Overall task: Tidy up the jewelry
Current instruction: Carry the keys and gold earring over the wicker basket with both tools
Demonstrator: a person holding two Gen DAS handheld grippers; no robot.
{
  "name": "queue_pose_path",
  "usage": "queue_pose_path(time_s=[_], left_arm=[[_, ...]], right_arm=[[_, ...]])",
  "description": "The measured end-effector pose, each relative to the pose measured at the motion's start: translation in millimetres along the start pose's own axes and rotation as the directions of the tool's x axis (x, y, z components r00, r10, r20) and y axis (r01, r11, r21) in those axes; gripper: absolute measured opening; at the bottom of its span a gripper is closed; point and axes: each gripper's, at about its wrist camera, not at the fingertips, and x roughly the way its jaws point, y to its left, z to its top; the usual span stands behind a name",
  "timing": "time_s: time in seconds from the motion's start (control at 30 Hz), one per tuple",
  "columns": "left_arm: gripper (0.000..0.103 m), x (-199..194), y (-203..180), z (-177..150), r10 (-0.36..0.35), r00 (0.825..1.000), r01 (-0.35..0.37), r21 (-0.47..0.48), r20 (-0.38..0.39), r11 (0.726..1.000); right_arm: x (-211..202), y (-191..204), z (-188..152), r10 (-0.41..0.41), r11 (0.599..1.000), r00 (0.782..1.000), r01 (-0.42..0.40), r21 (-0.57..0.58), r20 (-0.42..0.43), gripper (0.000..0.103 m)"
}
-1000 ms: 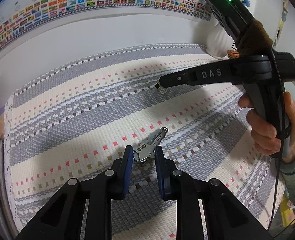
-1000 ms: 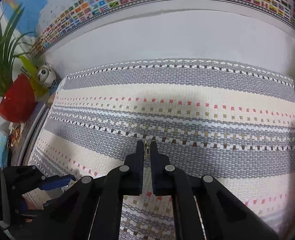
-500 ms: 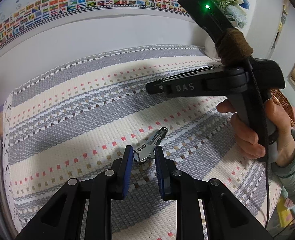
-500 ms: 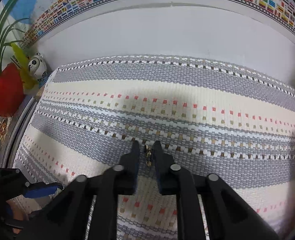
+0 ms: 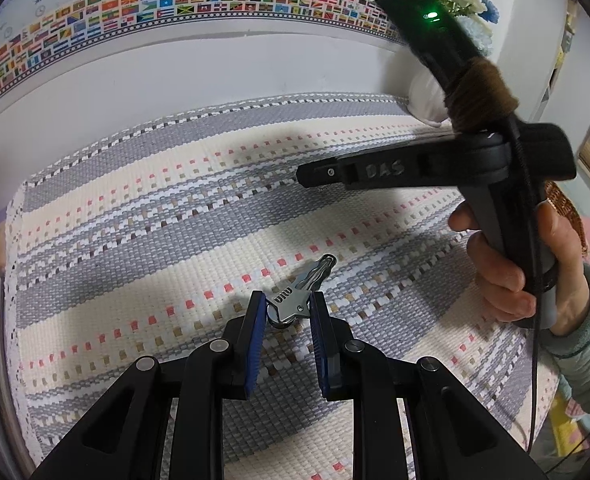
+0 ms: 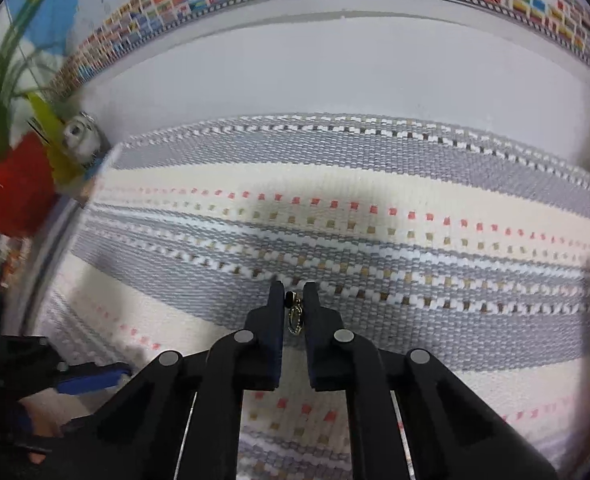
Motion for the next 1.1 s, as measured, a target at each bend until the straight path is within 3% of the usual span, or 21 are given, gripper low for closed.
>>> queue_pose_path(time_s=[0.1, 0.43, 0.73, 1.1], left_arm=[[0.022, -3.4, -0.3, 1.1, -0.020, 1.000, 0.020, -0.003, 0.009, 1.000], [0.022, -28.4, -36.5, 3.3, -0.047, 0.998, 0.044, 0.067, 0.052, 0.997], [0.022, -44.2, -105.4, 18.6, -0.071, 0.996, 0.061, 0.168, 0.052, 0.984], [0.022, -43.7, -213.0, 72.3, -0.156, 0.986, 0.135, 0.263, 0.061, 0.955]], right_arm=[[-12.9, -5.0, -0.6, 0.073, 0.997, 0.997, -0.073, 0.031, 0.017, 0.010], [-74.4, -8.1, -15.9, 0.100, 0.995, 0.991, -0.102, 0.022, 0.084, 0.010], [-154.8, -33.1, -63.3, 0.044, 0.998, 0.991, -0.048, 0.029, 0.130, 0.010], [-287.1, -137.2, -126.1, -0.124, 0.984, 0.958, 0.086, 0.154, 0.257, 0.010]])
